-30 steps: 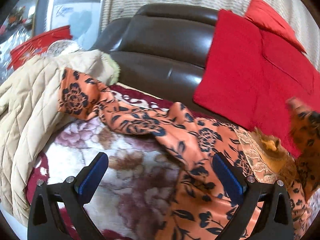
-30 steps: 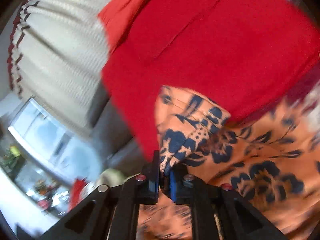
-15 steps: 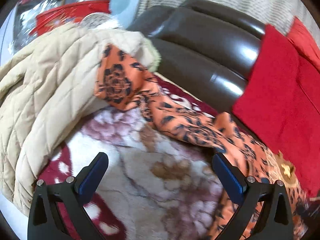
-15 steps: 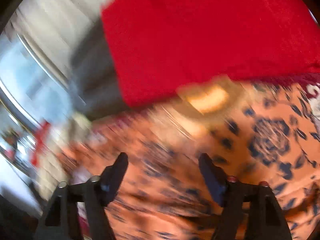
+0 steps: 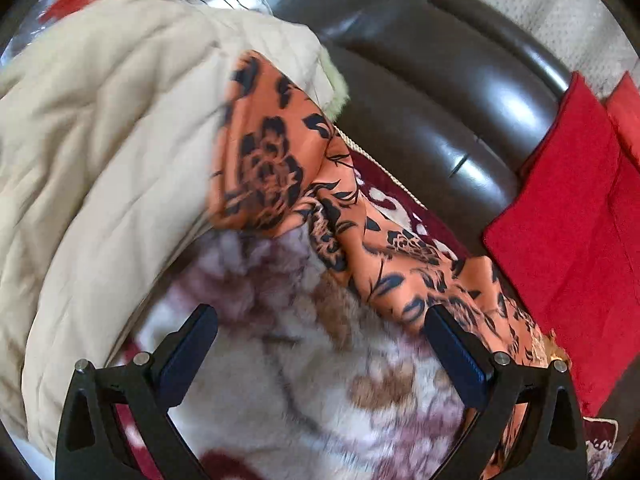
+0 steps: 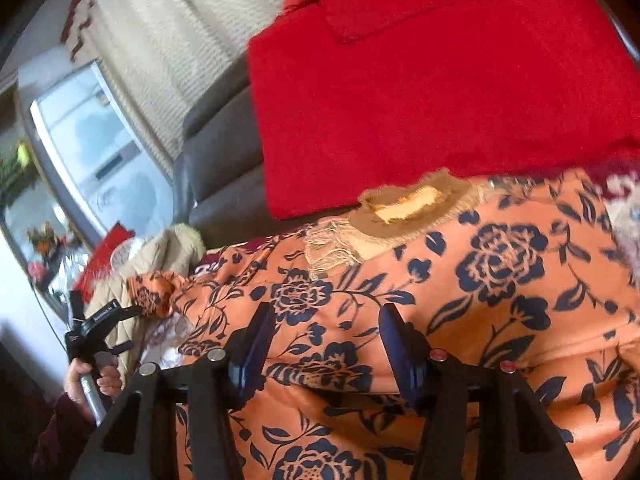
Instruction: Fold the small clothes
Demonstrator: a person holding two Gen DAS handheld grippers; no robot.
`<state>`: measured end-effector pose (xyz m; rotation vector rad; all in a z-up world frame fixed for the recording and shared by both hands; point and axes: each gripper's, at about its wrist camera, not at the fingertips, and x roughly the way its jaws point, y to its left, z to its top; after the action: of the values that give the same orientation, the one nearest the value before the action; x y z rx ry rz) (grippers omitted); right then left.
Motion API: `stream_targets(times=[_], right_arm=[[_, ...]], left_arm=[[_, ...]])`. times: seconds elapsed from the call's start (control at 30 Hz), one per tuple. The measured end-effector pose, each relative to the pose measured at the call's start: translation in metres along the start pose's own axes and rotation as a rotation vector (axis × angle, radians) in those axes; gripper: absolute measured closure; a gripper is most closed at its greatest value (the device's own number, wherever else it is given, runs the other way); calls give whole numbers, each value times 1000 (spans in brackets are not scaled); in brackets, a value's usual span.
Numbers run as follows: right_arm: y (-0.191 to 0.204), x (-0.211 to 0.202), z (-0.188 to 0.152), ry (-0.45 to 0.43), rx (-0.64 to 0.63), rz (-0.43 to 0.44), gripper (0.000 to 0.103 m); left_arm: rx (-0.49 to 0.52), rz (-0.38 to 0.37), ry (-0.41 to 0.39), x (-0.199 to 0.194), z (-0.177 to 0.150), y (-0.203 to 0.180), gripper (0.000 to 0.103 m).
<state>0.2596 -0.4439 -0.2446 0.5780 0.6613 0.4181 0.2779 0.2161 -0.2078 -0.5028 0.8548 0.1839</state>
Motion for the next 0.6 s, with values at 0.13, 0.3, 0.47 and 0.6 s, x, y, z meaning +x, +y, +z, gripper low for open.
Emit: stream_targets(times=[0.13, 0.3, 0.47, 0.6], right_arm=[[0, 0, 8, 5, 24, 30, 44], [4, -8, 23, -22, -2, 40, 44], [3, -9, 28, -20, -4, 46, 44], [2, -10, 31, -34, 2, 36, 44]], left_arm=[[-83, 112, -25, 5, 25, 2, 5], [-191, 137, -18, 11, 43, 23, 49], [-238, 135, 9, 27, 55, 34, 95], [-120, 134, -52, 7, 52, 12, 96]])
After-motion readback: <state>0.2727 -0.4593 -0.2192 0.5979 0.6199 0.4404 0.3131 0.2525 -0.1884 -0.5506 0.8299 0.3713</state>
